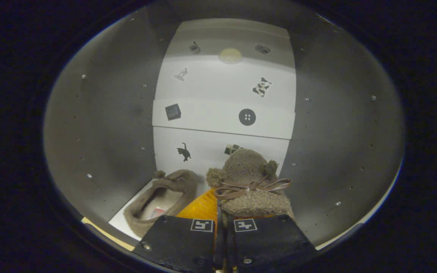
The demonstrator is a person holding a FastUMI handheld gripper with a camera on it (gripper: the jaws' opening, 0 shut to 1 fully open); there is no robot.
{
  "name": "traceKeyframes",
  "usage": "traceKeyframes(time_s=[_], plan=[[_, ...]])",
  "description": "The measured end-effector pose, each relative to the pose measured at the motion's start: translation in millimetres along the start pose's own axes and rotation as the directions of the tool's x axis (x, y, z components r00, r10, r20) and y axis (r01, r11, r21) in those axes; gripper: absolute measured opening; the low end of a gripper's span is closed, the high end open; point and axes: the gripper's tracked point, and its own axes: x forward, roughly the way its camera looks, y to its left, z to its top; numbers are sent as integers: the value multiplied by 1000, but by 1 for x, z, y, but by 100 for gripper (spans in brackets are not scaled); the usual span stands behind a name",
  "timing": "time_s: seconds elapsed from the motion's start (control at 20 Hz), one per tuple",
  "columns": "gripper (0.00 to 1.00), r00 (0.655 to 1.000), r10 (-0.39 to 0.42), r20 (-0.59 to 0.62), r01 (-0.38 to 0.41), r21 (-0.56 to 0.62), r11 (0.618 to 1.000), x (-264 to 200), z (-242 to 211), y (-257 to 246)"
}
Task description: Open the shoe cabinet door, grab the shoes and put them into the shoe cabinet, then close the shoe cabinet door.
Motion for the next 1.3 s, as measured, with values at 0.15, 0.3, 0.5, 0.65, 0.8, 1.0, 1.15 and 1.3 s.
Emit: traceKeyframes(time_s=[0.15,0.3,0.5,0.65,0.8,1.0,1.15,1.3], plan=[[7,999,19,-47,-19,10,1000,23,-14,6],[7,993,40,-109,-33,67,997,34,-28,12],[7,984,14,-175,11,141,990,43,-40,7],[7,976,2,-218,37,173,984,46,-46,5],[10,962,14,-273,40,193,980,48,-51,6],[20,954,18,-300,45,202,978,46,-53,7],[28,954,27,-297,31,187,982,38,-50,9],[41,960,-9,-279,47,128,991,28,-47,7]])
